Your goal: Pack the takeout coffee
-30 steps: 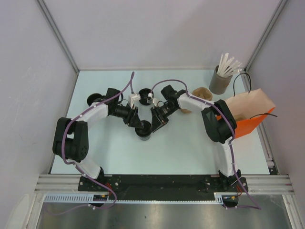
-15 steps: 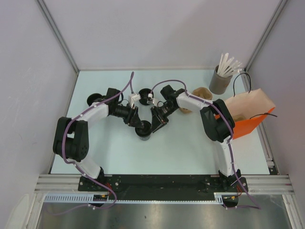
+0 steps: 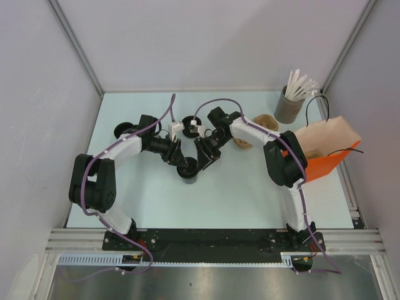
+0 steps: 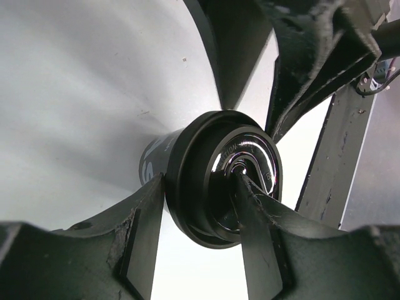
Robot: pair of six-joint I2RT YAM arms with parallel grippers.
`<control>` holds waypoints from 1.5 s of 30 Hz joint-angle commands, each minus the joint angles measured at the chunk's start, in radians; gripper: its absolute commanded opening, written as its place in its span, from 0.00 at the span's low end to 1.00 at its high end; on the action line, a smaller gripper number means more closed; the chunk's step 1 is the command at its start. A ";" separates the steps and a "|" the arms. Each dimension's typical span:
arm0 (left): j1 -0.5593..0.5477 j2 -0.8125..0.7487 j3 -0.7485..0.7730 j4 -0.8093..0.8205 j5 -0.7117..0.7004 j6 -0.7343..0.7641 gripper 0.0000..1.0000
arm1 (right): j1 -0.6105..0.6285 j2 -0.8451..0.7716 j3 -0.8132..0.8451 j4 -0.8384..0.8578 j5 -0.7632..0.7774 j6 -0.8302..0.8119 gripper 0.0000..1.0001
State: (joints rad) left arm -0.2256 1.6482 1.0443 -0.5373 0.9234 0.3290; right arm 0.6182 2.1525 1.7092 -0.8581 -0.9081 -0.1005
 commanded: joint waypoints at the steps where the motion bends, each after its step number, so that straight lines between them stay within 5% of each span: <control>1: -0.011 0.036 -0.040 -0.015 -0.252 0.085 0.52 | -0.005 0.027 0.093 0.064 0.103 -0.056 0.54; 36: 0.003 -0.021 0.155 -0.098 -0.040 0.030 0.73 | -0.008 0.000 0.170 0.050 0.028 -0.051 0.67; 45: 0.123 -0.041 0.152 -0.093 -0.070 0.024 0.75 | 0.000 -0.006 0.176 0.091 0.041 -0.010 0.69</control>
State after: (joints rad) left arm -0.1612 1.6360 1.1732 -0.6331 0.8631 0.3565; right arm 0.6094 2.1674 1.8362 -0.8131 -0.8673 -0.1398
